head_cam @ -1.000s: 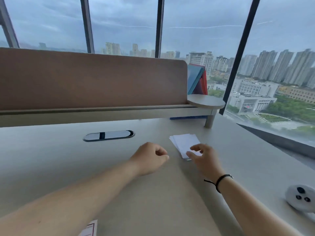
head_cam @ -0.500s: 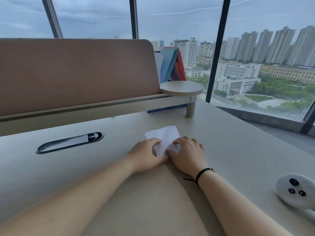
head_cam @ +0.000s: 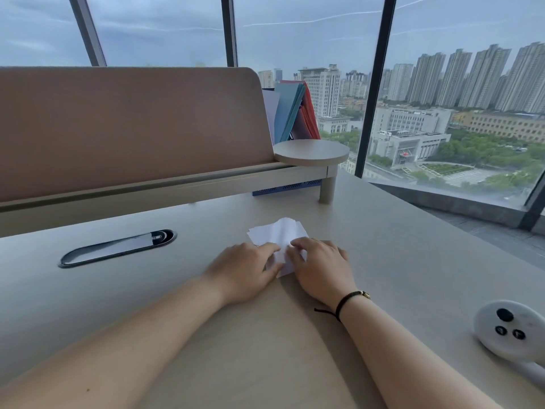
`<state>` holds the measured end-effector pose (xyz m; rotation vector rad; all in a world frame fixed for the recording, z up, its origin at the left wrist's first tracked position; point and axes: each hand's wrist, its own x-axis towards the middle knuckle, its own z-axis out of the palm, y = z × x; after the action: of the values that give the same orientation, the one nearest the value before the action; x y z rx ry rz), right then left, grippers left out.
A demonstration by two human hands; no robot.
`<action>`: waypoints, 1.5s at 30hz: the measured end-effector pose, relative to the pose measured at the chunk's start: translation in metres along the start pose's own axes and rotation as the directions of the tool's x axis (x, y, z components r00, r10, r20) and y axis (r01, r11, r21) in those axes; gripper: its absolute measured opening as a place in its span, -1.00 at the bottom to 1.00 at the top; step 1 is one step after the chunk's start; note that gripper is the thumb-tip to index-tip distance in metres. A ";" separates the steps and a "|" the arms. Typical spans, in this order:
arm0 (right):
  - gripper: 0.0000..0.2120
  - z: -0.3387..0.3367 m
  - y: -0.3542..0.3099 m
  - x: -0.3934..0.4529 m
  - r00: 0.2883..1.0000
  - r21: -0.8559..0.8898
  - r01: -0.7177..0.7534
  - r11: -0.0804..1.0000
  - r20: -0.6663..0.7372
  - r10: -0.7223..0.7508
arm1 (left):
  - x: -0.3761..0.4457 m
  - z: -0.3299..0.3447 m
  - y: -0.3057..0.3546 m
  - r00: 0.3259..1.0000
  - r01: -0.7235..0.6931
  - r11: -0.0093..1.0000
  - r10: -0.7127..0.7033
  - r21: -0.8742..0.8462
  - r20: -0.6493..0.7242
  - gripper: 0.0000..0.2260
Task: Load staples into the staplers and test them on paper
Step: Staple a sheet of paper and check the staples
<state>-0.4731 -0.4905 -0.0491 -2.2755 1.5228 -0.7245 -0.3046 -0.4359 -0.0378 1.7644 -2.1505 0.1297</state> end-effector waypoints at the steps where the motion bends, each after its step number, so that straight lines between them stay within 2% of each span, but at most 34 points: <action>1: -0.68 -0.001 0.000 0.000 1.000 0.011 -0.006 1.000 0.007 0.006 | -0.001 0.001 -0.003 0.995 -0.081 0.994 0.085 0.071 -0.054 -0.65; 3: -0.69 -0.002 0.000 0.000 0.999 0.036 -0.021 0.999 0.028 0.020 | -0.003 0.003 -0.009 0.968 -0.201 0.955 0.228 0.218 -0.104 -0.68; 4: -0.69 -0.002 0.000 0.000 0.999 0.042 -0.023 0.999 0.034 0.022 | -0.004 0.002 -0.010 0.961 -0.222 0.939 0.257 0.264 -0.104 -0.70; 9: -0.69 -0.002 0.000 0.000 1.000 0.068 -0.027 0.997 0.009 0.026 | -0.008 -0.002 -0.015 0.962 -0.169 0.914 0.235 0.368 -0.141 -0.75; 14: -0.69 -0.010 -0.003 -0.007 0.983 0.158 -0.019 0.987 -0.178 0.047 | -0.017 -0.018 -0.010 0.941 0.015 0.995 0.019 0.099 -0.337 -0.80; 17: -0.37 -0.020 -0.018 -0.014 0.978 0.355 -0.086 0.931 -0.151 0.147 | -0.030 -0.039 -0.004 0.921 0.021 1.000 -0.019 0.001 -0.389 -0.78; 18: -0.35 -0.026 -0.025 -0.017 0.975 0.473 -0.147 0.869 -0.080 0.208 | -0.038 -0.046 -0.001 0.923 -0.002 1.000 -0.005 -0.018 -0.385 -0.77; 20: -0.50 -0.038 -0.038 -0.023 0.942 0.685 -0.321 0.653 0.161 0.295 | -0.058 -0.062 0.004 0.921 -0.059 0.998 0.041 -0.036 -0.388 -0.80; 22: -0.69 -0.047 -0.052 -0.035 0.886 0.763 -0.464 0.450 0.394 0.246 | -0.085 -0.081 0.012 0.909 -0.113 0.993 0.091 -0.031 -0.407 -0.87; 24: -0.66 -0.046 -0.062 -0.051 0.843 0.792 -0.538 0.288 0.506 0.181 | -0.116 -0.099 0.021 0.898 -0.183 0.983 0.164 -0.007 -0.408 -0.91; 26: -0.55 -0.041 -0.068 -0.070 0.822 0.791 -0.569 0.225 0.548 0.151 | -0.149 -0.115 0.027 0.920 -0.223 0.975 0.211 0.001 -0.331 -0.95; 29: -0.44 -0.037 -0.074 -0.105 0.809 0.755 -0.581 0.305 0.578 0.109 | -0.207 -0.135 0.026 0.966 -0.177 0.981 0.158 -0.076 -0.204 -0.80; 31: -0.32 -0.035 -0.077 -0.128 0.810 0.722 -0.570 0.392 0.575 0.118 | -0.246 -0.149 0.023 0.981 -0.061 0.982 0.025 -0.180 -0.194 -0.75; 34: -0.39 -0.038 -0.087 -0.157 0.800 0.662 -0.536 0.523 0.596 0.066 | -0.300 -0.163 0.021 0.978 0.103 0.945 -0.153 -0.310 -0.143 -0.75; 39: -0.46 -0.036 -0.103 -0.194 0.758 0.615 -0.509 0.601 0.652 -0.025 | -0.360 -0.157 0.032 0.977 0.203 0.931 -0.214 -0.304 -0.005 -0.66; 42: -0.43 -0.032 -0.112 -0.210 0.761 0.606 -0.470 0.642 0.646 -0.053 | -0.372 -0.151 0.042 0.971 0.239 0.903 -0.231 -0.356 0.063 -0.70; 45: -0.43 -0.030 -0.119 -0.223 0.757 0.612 -0.447 0.652 0.648 -0.089 | -0.370 -0.153 0.051 0.962 0.268 0.885 -0.270 -0.381 0.050 -0.80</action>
<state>-0.4672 -0.2378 -0.0164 -1.4452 0.8632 -0.3355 -0.2622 -0.0360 -0.0086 1.7917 -1.7497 -0.3382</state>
